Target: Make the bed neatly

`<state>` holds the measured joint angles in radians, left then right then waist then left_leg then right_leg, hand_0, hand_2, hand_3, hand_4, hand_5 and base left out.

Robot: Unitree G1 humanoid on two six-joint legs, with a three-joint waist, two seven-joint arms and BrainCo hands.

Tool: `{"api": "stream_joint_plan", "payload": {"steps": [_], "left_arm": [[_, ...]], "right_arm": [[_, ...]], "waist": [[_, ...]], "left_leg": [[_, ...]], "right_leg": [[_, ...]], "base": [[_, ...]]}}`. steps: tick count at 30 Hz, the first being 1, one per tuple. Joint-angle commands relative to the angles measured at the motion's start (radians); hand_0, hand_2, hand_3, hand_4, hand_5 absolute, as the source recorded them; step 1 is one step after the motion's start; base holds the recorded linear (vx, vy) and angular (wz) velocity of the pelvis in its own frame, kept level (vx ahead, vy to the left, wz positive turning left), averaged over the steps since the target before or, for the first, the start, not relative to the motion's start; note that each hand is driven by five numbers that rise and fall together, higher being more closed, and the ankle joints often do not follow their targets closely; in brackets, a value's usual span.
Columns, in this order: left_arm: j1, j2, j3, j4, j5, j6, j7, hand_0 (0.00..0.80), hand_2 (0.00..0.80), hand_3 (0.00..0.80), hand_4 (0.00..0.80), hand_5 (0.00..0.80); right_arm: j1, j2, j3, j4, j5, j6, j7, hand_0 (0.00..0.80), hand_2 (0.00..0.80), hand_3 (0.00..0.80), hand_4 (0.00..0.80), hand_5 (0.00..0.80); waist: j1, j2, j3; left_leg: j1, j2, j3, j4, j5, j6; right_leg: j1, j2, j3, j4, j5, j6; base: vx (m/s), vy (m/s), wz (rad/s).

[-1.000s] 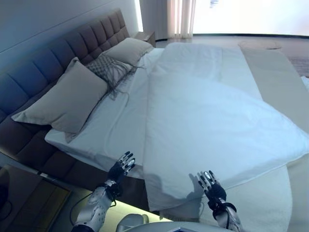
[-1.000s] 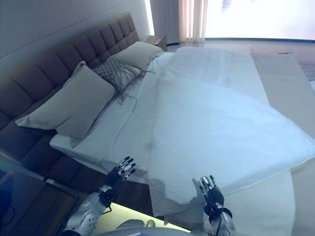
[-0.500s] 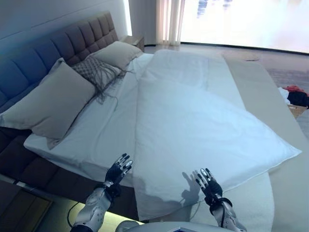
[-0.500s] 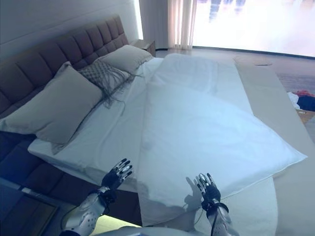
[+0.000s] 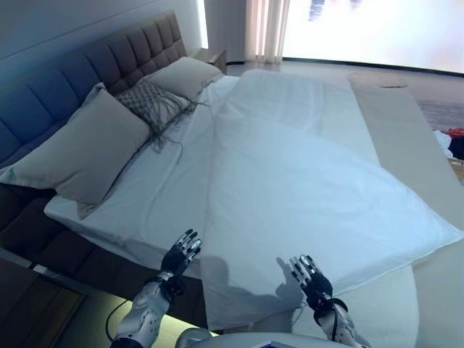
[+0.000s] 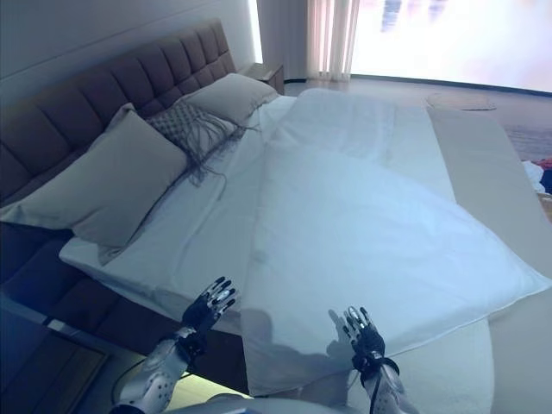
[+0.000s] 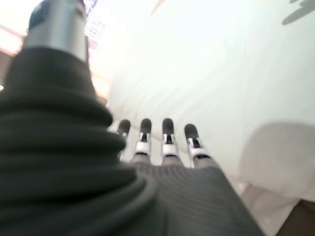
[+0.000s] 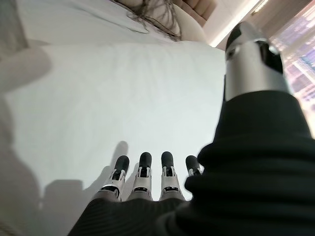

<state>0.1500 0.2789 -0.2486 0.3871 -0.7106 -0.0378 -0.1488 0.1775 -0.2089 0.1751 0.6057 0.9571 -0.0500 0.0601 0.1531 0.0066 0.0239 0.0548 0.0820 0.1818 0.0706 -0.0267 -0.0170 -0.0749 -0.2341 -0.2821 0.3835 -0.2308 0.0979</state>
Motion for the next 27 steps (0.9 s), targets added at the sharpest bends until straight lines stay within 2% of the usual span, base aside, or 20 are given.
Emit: {"api": "stream_joint_plan", "payload": {"steps": [1,3,5,7,9,10,12,16,19,20,23,27], "left_arm": [[-0.066,0.010,0.047,-0.027,0.028,-0.034,-0.012,0.000,0.000,0.000,0.000,0.000],[-0.076,-0.007,0.035,0.003,0.043,-0.065,0.002,0.000,0.000,0.000,0.000,0.000],[-0.082,-0.013,0.025,0.004,0.054,-0.078,0.013,0.000,0.000,0.000,0.000,0.000],[-0.112,-0.004,0.011,0.022,0.068,-0.080,0.008,0.000,0.000,0.000,0.000,0.000],[-0.129,0.003,0.011,0.026,0.079,-0.070,-0.006,0.000,0.000,0.000,0.000,0.000],[-0.132,0.006,0.011,0.022,0.080,-0.061,-0.006,0.000,0.000,0.000,0.000,0.000],[-0.117,0.010,0.021,0.026,0.083,-0.055,-0.006,0.000,0.000,0.000,0.000,0.000],[-0.086,0.015,0.040,0.039,0.080,-0.057,0.004,0.000,0.000,0.000,0.000,0.000],[-0.063,0.023,0.055,0.041,0.075,-0.046,-0.004,0.000,0.000,0.000,0.000,0.000],[-0.060,0.028,0.057,0.037,0.075,-0.042,-0.005,0.000,0.000,0.000,0.000,0.000],[-0.059,0.020,0.046,0.032,0.051,-0.035,0.021,0.000,0.000,0.000,0.000,0.000],[-0.103,0.040,0.024,0.029,0.019,-0.047,0.019,0.000,0.000,0.000,0.000,0.000]], "right_arm": [[-0.068,0.026,0.020,0.010,0.023,-0.008,0.010,0.000,0.000,0.000,0.000,0.000],[-0.091,0.019,0.027,0.024,0.033,-0.004,0.001,0.000,0.000,0.000,0.000,0.000],[-0.097,0.020,0.025,0.029,0.028,-0.011,0.001,0.000,0.000,0.000,0.000,0.000],[-0.099,0.030,0.009,0.054,0.032,-0.039,-0.010,0.000,0.000,0.000,0.000,0.000],[-0.101,0.043,-0.018,0.076,0.048,-0.060,-0.029,0.000,0.000,0.000,0.000,0.000],[-0.100,0.046,-0.031,0.083,0.050,-0.064,-0.031,0.000,0.000,0.000,0.000,0.000],[-0.089,0.053,-0.054,0.085,0.044,-0.058,-0.035,0.000,0.000,0.000,0.000,0.000],[-0.066,0.062,-0.069,0.077,-0.014,-0.036,-0.001,0.000,0.000,0.000,0.000,0.000],[-0.049,0.071,-0.068,0.073,-0.040,-0.036,0.027,0.000,0.000,0.000,0.000,0.000],[-0.043,0.075,-0.065,0.070,-0.046,-0.044,0.030,0.000,0.000,0.000,0.000,0.000],[-0.049,0.075,-0.065,0.087,0.007,-0.048,-0.028,0.000,0.000,0.000,0.000,0.000],[-0.099,0.044,-0.104,0.152,0.116,-0.119,-0.023,0.000,0.000,0.000,0.000,0.000]], "waist": [[-0.016,-0.095,0.055],[-0.024,-0.089,0.064],[-0.032,-0.077,0.061],[-0.048,-0.065,0.056],[-0.058,-0.060,0.059],[-0.060,-0.065,0.068],[-0.058,-0.067,0.074],[-0.053,-0.066,0.075],[-0.044,-0.065,0.075],[-0.039,-0.067,0.079],[-0.029,-0.072,0.084],[-0.039,-0.062,0.122]], "left_leg": [[-0.090,-0.017,0.029,0.262,-0.071,0.009],[-0.089,0.006,0.004,0.274,-0.048,-0.005],[-0.064,0.000,-0.001,0.218,-0.038,-0.001],[-0.024,-0.027,0.015,0.135,-0.066,0.015],[0.015,-0.052,0.008,0.122,-0.119,0.026],[0.022,-0.070,0.015,0.123,-0.124,0.039],[0.034,-0.099,0.006,0.131,-0.155,0.053],[0.037,-0.117,-0.004,0.117,-0.163,0.073],[0.018,-0.117,-0.013,0.117,-0.158,0.089],[0.005,-0.112,-0.013,0.126,-0.158,0.093],[-0.011,-0.096,-0.019,0.131,-0.147,0.082],[-0.074,-0.034,0.013,0.178,-0.142,0.055]], "right_leg": [[0.114,0.008,-0.059,-0.322,0.284,0.016],[0.117,0.009,-0.034,-0.324,0.291,0.012],[0.118,0.006,-0.011,-0.334,0.302,0.022],[0.085,-0.029,0.001,-0.325,0.333,0.049],[0.051,-0.070,0.011,-0.307,0.368,0.084],[0.026,-0.100,-0.001,-0.296,0.400,0.089],[0.004,-0.131,-0.009,-0.293,0.436,0.106],[-0.023,-0.150,-0.003,-0.269,0.457,0.117],[-0.048,-0.151,0.017,-0.195,0.450,0.112],[-0.049,-0.148,0.009,-0.186,0.435,0.106],[-0.009,-0.111,-0.016,-0.257,0.405,0.097],[-0.031,-0.087,-0.029,-0.240,0.358,0.091]], "base": [[-0.117,0.061,0.15],[-0.085,0.173,0.03],[-0.056,0.264,-0.18],[-0.051,0.284,-0.18],[0.012,0.255,0.04],[0.002,0.232,-0.12],[-0.032,0.193,-0.33],[-0.033,0.080,-0.17],[-0.047,-0.038,-0.03],[-0.024,-0.134,-0.02],[0.007,-0.213,0.00],[-0.153,-0.170,0.02]]}}
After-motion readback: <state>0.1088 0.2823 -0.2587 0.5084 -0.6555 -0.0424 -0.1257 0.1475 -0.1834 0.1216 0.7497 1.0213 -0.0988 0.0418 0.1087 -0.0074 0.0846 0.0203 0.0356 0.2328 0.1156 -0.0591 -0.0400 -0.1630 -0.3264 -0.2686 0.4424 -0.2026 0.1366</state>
